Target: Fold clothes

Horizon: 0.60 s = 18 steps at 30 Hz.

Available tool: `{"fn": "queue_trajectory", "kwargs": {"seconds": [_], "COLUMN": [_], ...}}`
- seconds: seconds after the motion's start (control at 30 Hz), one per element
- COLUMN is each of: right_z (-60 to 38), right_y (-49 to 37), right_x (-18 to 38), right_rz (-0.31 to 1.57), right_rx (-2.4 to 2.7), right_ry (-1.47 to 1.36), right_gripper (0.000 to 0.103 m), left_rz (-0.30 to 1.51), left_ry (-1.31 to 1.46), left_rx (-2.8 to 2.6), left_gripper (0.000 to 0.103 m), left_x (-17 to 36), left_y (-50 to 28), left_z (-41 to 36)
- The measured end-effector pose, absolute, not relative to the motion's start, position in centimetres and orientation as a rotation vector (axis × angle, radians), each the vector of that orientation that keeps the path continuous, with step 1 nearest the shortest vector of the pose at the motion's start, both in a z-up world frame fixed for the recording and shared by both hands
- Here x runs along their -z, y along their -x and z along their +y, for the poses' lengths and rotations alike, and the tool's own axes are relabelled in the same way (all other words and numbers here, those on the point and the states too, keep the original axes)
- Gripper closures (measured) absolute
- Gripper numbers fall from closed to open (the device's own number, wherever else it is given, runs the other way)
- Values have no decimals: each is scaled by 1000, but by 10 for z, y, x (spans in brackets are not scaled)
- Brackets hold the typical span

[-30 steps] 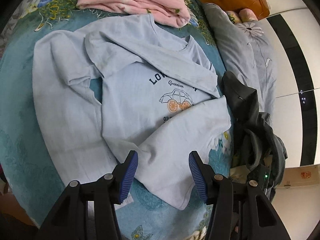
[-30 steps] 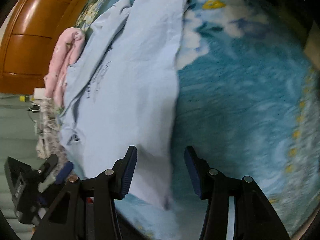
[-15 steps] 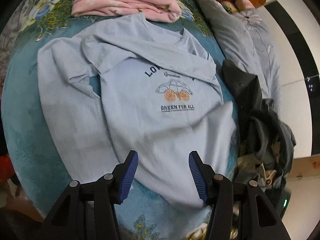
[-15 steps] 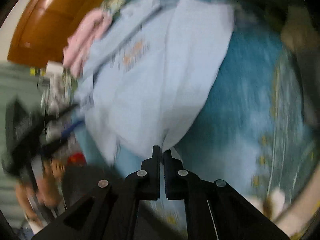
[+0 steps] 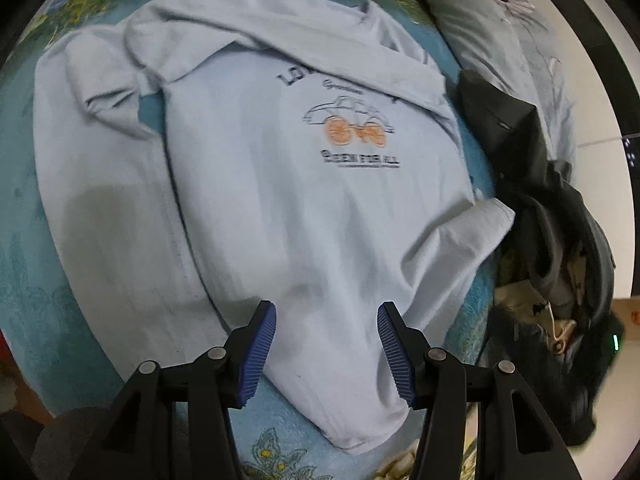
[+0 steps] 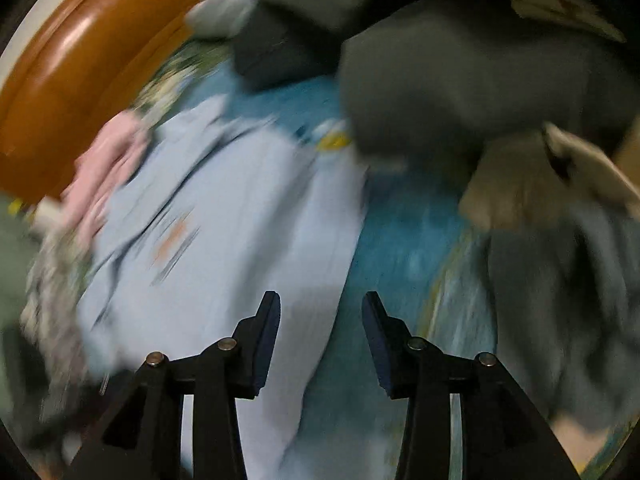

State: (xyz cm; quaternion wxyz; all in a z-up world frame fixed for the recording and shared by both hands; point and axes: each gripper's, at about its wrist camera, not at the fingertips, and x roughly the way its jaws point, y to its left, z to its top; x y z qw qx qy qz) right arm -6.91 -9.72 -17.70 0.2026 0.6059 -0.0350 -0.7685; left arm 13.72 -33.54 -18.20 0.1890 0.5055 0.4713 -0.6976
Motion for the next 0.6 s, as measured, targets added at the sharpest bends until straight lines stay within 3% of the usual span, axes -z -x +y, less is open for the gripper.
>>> {"fn": "queue_trajectory", "kwargs": {"seconds": [0.13, 0.2, 0.43, 0.6], "right_z": [-116, -115, -56, -18], "right_y": [87, 88, 69, 46], "right_x": [201, 196, 142, 165], "right_rz": [-62, -32, -19, 34], "right_rx": [2219, 2227, 2340, 2311], "right_ry": [-1789, -1787, -1676, -1829], "right_gripper": [63, 98, 101, 103], "left_rz": [1347, 1357, 1394, 1479], "left_ry": [-1379, -1358, -1282, -1228], "left_rx": [1973, 1978, 1995, 1985], "left_gripper": [46, 46, 46, 46], "left_x": [180, 179, 176, 177], "left_y": [-142, -144, -152, -157], "left_z": [-337, -338, -341, -347]}}
